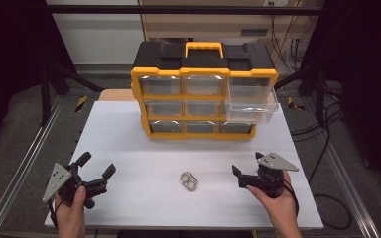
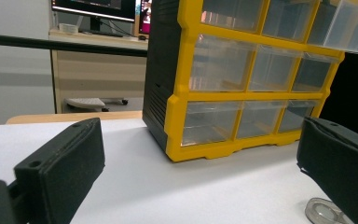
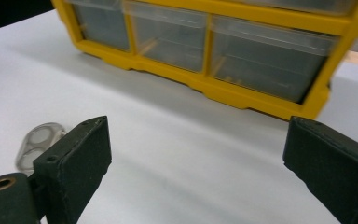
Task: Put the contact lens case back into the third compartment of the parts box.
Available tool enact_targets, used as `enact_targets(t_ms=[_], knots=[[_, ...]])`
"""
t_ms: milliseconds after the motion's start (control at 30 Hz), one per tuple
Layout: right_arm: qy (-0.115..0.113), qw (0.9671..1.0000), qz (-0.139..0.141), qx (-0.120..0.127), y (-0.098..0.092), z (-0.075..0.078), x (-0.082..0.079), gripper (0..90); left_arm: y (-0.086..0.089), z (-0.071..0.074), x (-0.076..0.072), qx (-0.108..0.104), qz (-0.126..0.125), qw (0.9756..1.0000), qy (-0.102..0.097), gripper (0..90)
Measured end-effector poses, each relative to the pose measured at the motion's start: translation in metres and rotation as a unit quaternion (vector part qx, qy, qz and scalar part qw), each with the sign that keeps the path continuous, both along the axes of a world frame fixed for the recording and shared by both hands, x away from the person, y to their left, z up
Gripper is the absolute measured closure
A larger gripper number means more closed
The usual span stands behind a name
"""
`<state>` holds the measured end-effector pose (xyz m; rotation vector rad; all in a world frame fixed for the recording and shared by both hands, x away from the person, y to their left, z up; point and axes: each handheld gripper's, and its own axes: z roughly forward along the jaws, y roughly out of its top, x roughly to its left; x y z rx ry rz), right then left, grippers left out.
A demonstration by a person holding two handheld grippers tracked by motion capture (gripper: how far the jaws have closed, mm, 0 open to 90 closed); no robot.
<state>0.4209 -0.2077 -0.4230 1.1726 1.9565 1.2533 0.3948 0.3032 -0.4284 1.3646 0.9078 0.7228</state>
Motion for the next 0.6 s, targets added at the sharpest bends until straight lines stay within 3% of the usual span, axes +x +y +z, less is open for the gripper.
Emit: enact_targets(t_ms=[300,433,600], knots=[[0.028,0.9981,0.045,-0.03,0.038,0.005,-0.003,8.9,-0.004,-0.002,0.007,0.013,-0.004,0.9999,0.0,0.6],[0.036,0.9979,0.053,-0.014,0.05,0.009,0.001,10.3,-0.004,-0.004,0.014,0.017,-0.001,0.9998,0.008,0.7],[0.058,0.9951,0.077,-0.023,0.067,0.011,0.011,10.3,-0.004,-0.005,0.02,0.018,0.005,0.9998,0.011,0.8]])
